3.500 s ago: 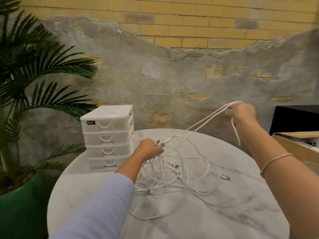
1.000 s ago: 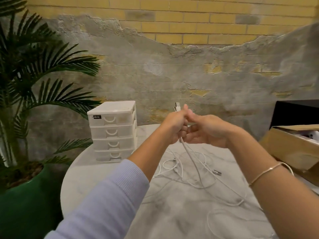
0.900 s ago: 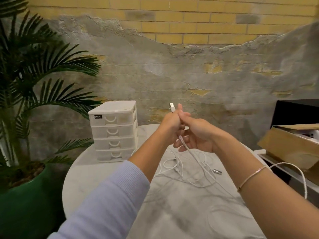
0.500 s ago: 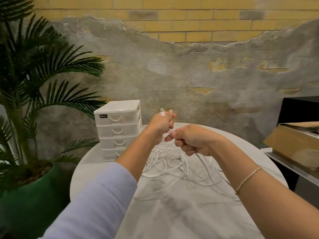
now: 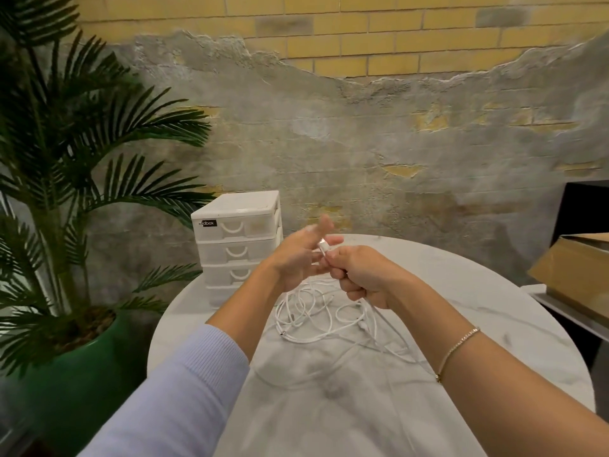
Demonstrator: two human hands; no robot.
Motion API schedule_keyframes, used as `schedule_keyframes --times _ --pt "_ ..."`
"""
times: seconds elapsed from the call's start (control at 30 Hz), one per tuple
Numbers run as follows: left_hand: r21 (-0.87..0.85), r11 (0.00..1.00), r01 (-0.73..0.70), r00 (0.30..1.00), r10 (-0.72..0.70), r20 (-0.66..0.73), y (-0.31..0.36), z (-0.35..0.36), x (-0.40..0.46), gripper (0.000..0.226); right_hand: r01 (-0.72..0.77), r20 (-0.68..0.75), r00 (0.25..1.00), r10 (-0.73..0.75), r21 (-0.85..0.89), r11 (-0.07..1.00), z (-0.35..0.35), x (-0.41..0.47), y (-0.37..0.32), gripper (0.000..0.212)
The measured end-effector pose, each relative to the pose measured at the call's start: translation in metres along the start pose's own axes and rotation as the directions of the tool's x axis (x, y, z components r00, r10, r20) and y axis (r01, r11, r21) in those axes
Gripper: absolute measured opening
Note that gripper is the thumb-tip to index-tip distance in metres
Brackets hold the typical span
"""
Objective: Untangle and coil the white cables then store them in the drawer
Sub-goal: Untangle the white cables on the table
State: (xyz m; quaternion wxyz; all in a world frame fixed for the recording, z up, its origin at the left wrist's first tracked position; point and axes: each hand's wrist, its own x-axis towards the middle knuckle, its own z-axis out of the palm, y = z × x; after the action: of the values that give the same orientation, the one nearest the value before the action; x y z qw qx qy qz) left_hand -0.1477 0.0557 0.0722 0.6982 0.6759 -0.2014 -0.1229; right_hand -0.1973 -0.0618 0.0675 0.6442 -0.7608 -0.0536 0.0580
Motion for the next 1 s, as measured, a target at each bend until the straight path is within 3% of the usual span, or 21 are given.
schedule_keyframes --times 0.13,0.4,0.47,0.53,0.6,0.67,0.7,0.73,0.8,0.9,0.93,1.0 --pt "-0.035 0.998 -0.055 0.998 0.056 0.011 -0.005 -0.007 0.006 0.04 -0.026 -0.021 0.999 0.025 -0.054 0.998 -0.002 0.005 0.0 0.031" --pt "0.042 0.999 0.009 1.0 -0.009 0.002 -0.017 -0.009 0.016 0.04 -0.047 -0.014 0.999 0.048 0.082 0.996 -0.003 0.014 0.012 0.029" --pt "0.115 0.991 0.066 0.995 -0.057 -0.085 -0.023 -0.017 0.017 0.041 -0.044 -0.093 0.994 0.051 0.068 0.997 -0.008 0.015 0.012 0.027" --pt "0.273 0.942 0.194 0.958 -0.122 -0.259 -0.036 -0.031 0.018 0.035 -0.05 -0.188 0.98 0.06 0.061 0.997 -0.016 0.015 0.014 0.028" --pt "0.5 0.768 0.4 0.888 -0.189 -0.42 -0.051 -0.045 0.014 0.033 -0.065 -0.238 0.968 0.082 0.078 0.995 -0.025 0.014 0.016 0.028" --pt "0.716 0.457 0.528 0.849 -0.273 -0.452 -0.064 -0.052 0.005 0.035 -0.098 -0.241 0.964 0.111 0.063 0.993 -0.031 0.013 0.02 0.028" --pt "0.8 0.299 0.521 0.846 -0.303 -0.438 -0.068 -0.052 0.0 0.036 -0.121 -0.236 0.964 0.126 0.037 0.992 -0.033 0.012 0.022 0.028" --pt "0.837 0.214 0.503 0.846 -0.321 -0.426 -0.073 -0.051 -0.005 0.036 -0.143 -0.23 0.963 0.141 0.009 0.99 -0.033 0.012 0.024 0.029" --pt "0.852 0.155 0.501 0.84 -0.324 -0.435 -0.083 -0.051 -0.009 0.034 -0.181 -0.215 0.962 0.17 -0.034 0.983 -0.032 0.011 0.028 0.029" --pt "0.804 0.222 0.552 0.812 -0.362 -0.457 -0.089 -0.055 -0.008 0.014 -0.218 -0.201 0.96 0.194 -0.104 0.97 -0.026 0.009 0.033 0.03" --pt "0.753 0.313 0.579 0.799 -0.401 -0.449 -0.089 -0.055 -0.007 0.008 -0.225 -0.198 0.96 0.197 -0.127 0.966 -0.025 0.008 0.033 0.031" --pt "0.61 0.504 0.611 0.788 -0.46 -0.409 -0.086 -0.055 -0.004 0.017 -0.224 -0.193 0.962 0.193 -0.153 0.962 -0.022 0.007 0.032 0.035"
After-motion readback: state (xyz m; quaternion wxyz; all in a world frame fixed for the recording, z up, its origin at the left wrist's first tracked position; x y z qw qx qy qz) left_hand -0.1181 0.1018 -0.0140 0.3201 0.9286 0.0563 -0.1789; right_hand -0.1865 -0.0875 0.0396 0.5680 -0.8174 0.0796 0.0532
